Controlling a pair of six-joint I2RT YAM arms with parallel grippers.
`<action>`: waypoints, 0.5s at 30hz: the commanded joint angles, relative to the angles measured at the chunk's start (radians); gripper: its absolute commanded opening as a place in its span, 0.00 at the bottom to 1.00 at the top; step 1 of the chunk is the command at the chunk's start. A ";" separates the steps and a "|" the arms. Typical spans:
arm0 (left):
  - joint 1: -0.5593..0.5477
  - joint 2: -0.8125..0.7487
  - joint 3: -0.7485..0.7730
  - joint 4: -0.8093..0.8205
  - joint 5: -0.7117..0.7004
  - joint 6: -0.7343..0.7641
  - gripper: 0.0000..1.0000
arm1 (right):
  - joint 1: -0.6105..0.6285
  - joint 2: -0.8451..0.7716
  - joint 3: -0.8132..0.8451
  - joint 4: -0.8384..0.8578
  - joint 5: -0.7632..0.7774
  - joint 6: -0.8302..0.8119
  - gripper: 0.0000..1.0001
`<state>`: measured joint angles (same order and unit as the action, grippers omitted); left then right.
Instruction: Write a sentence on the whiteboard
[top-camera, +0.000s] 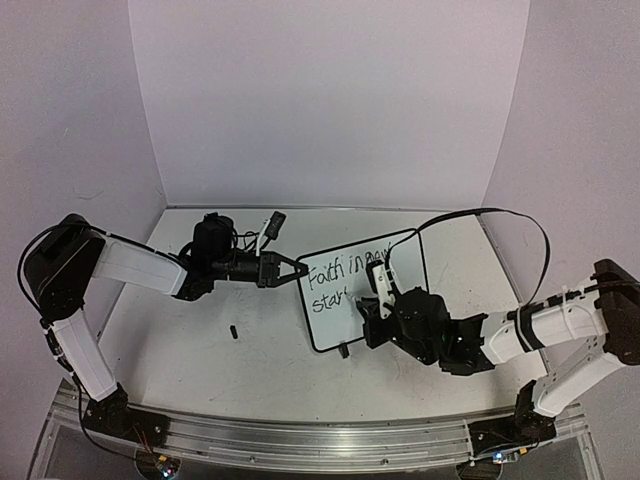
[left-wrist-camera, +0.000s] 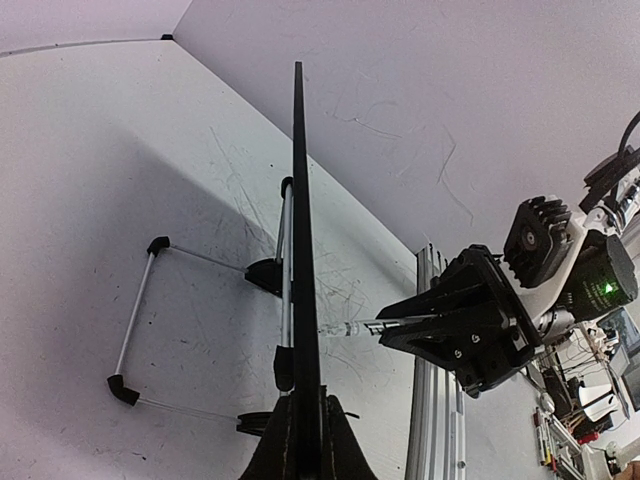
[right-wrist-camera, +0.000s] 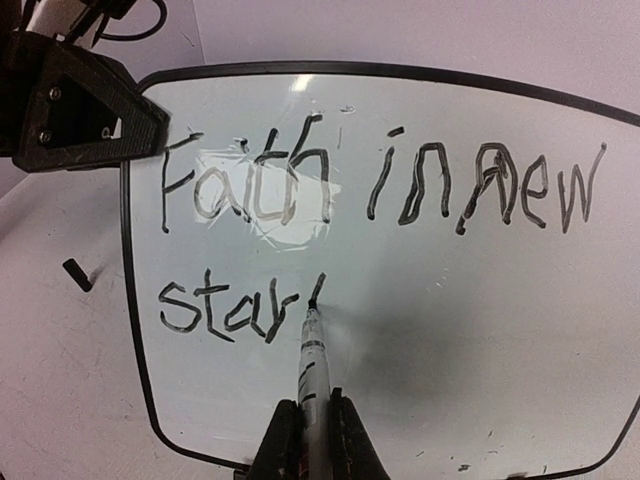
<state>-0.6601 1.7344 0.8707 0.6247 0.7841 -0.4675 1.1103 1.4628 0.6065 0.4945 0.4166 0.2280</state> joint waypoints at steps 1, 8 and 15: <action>-0.036 -0.015 0.033 -0.023 0.101 0.001 0.00 | 0.006 -0.014 -0.020 -0.039 -0.005 0.031 0.00; -0.036 -0.012 0.032 -0.024 0.101 0.001 0.00 | 0.008 -0.023 -0.035 -0.051 -0.005 0.047 0.00; -0.036 -0.010 0.033 -0.025 0.101 0.001 0.00 | 0.008 -0.051 -0.047 -0.060 0.034 0.060 0.00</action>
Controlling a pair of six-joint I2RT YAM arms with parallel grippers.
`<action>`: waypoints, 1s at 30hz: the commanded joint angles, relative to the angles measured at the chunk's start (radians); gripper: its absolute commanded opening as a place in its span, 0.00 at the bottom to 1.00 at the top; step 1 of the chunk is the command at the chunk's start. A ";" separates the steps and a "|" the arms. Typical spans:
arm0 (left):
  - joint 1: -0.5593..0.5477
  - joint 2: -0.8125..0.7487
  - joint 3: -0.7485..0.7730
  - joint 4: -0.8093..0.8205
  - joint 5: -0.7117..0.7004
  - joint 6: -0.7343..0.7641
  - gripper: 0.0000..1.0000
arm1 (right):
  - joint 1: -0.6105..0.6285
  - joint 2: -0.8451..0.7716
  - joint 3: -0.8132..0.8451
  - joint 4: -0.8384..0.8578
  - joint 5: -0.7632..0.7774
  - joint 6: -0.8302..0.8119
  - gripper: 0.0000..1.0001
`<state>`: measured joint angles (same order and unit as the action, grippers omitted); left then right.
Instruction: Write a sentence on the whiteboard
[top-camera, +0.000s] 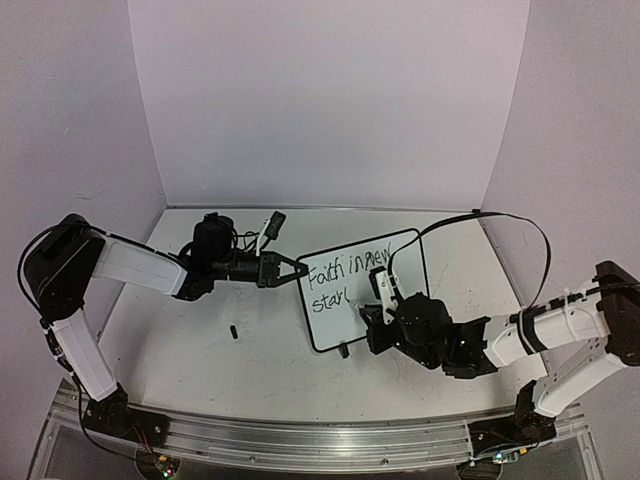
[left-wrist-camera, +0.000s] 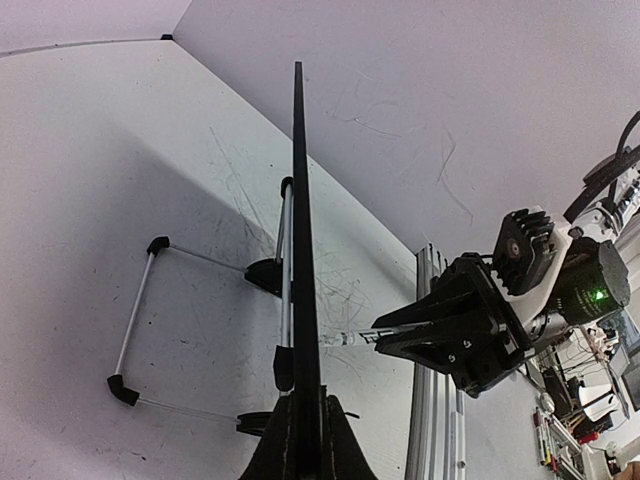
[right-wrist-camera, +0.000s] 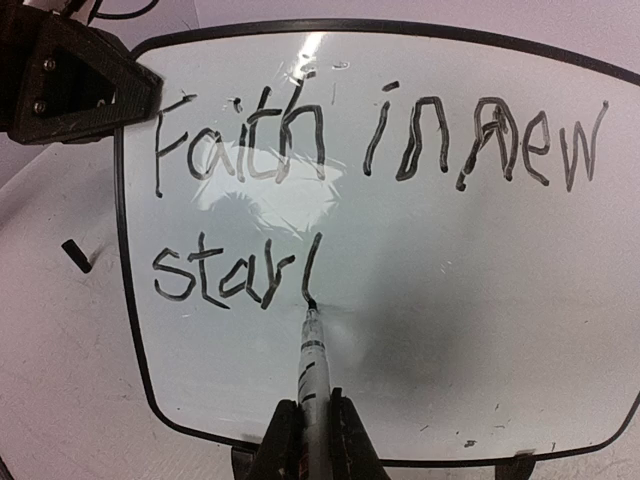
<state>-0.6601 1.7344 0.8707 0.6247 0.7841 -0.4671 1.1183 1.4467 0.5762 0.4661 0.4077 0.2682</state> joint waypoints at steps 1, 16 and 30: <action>-0.036 -0.010 0.033 -0.024 0.101 0.001 0.00 | 0.000 -0.043 -0.015 -0.031 0.049 0.020 0.00; -0.036 -0.013 0.032 -0.025 0.101 0.001 0.00 | 0.001 -0.012 0.062 0.073 0.000 -0.063 0.00; -0.036 -0.016 0.031 -0.025 0.102 0.001 0.00 | 0.000 0.035 0.066 0.031 0.052 -0.041 0.00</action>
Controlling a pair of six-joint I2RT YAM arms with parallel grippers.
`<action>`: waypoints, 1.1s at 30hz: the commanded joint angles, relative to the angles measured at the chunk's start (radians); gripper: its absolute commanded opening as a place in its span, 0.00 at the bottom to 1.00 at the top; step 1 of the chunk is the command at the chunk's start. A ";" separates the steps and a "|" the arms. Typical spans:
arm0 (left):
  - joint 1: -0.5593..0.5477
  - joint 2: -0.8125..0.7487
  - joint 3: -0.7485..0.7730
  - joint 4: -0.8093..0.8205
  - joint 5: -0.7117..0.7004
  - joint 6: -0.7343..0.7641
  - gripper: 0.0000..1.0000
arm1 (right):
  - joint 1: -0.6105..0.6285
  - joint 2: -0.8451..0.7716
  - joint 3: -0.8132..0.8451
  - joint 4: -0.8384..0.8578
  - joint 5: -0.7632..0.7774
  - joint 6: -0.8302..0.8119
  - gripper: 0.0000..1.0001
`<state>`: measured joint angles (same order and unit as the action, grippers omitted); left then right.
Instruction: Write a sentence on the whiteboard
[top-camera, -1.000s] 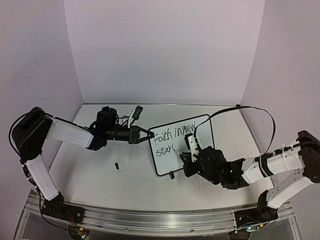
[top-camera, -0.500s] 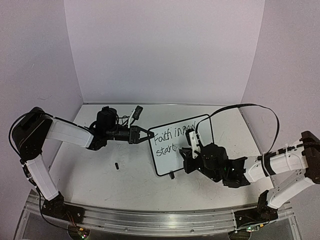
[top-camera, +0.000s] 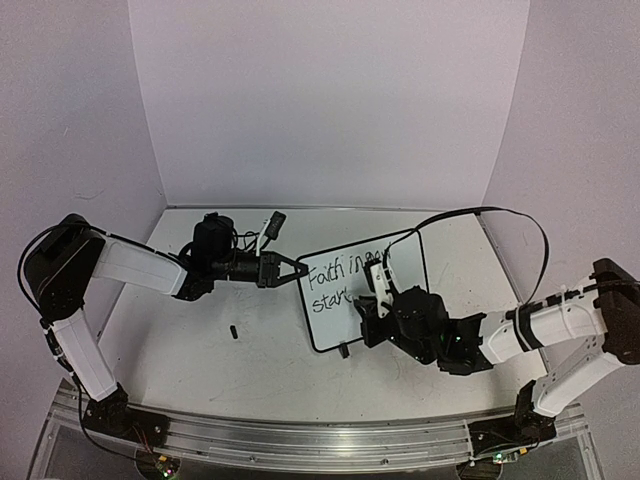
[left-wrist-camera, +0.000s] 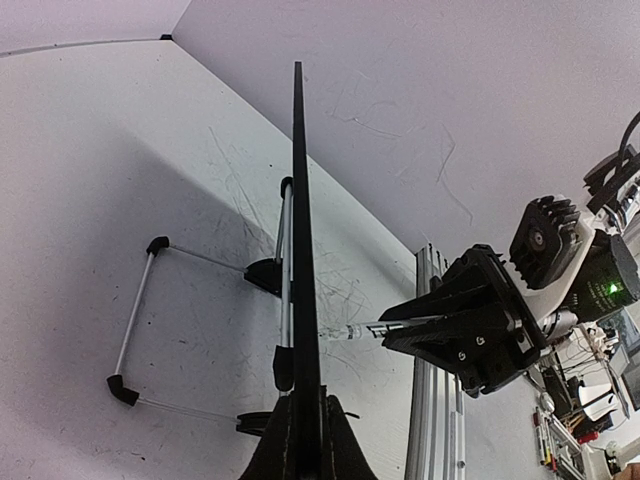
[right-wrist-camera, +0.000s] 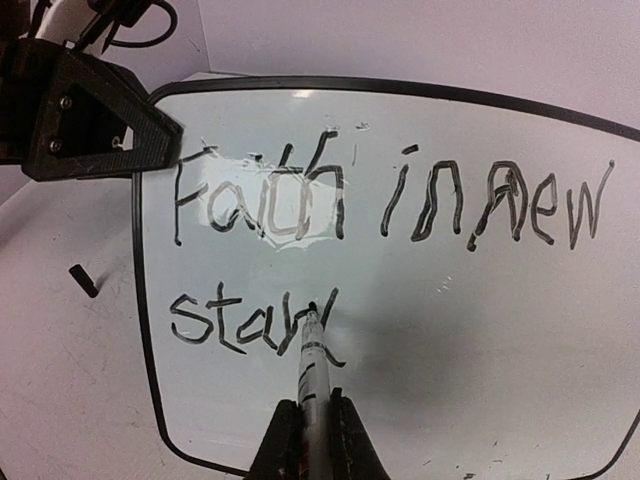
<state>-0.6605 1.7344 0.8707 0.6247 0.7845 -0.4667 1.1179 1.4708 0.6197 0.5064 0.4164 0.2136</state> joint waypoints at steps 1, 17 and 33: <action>-0.036 -0.016 0.031 -0.025 0.101 0.000 0.00 | 0.000 0.012 0.024 -0.018 0.050 0.017 0.00; -0.036 -0.015 0.033 -0.025 0.101 0.001 0.00 | -0.034 -0.150 -0.094 0.039 -0.019 -0.005 0.00; -0.036 -0.017 0.033 -0.025 0.101 0.000 0.00 | -0.049 -0.071 -0.047 0.078 -0.027 -0.034 0.00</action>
<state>-0.6613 1.7344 0.8707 0.6247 0.7845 -0.4664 1.0695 1.3905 0.5317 0.5385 0.3612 0.1903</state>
